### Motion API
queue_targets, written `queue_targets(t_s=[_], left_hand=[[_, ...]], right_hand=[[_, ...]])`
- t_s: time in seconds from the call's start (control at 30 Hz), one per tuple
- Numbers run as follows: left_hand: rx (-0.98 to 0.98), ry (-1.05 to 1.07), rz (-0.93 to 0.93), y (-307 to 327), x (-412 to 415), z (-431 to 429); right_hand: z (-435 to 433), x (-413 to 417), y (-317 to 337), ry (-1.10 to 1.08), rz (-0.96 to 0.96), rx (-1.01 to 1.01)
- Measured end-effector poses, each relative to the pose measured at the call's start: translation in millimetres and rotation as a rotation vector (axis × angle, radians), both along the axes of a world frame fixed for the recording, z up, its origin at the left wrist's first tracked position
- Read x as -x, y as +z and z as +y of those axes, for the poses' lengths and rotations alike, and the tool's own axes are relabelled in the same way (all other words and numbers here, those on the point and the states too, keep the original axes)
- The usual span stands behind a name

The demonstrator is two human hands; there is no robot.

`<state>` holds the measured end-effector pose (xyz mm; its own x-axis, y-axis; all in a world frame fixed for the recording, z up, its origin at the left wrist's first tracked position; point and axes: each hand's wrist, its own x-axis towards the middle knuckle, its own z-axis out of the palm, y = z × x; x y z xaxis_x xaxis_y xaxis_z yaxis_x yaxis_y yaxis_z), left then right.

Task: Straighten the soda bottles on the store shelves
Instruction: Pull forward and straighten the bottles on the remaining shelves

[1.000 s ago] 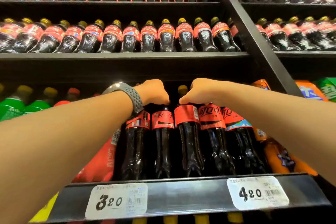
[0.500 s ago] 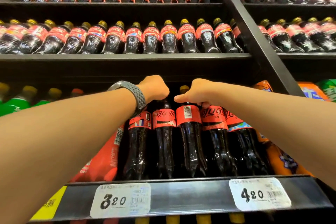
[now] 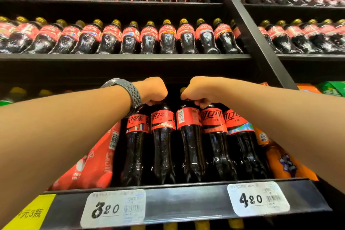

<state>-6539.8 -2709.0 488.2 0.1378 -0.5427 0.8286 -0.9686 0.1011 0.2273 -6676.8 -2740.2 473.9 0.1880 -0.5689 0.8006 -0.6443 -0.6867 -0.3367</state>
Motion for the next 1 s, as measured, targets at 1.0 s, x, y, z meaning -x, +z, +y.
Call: queue_targets(t_s=[1.0], left_hand=[[0.118,0.430,-0.461,-4,-58,17]], right_hand=[[-22,-10,6,-0.114,-0.018,0.228]])
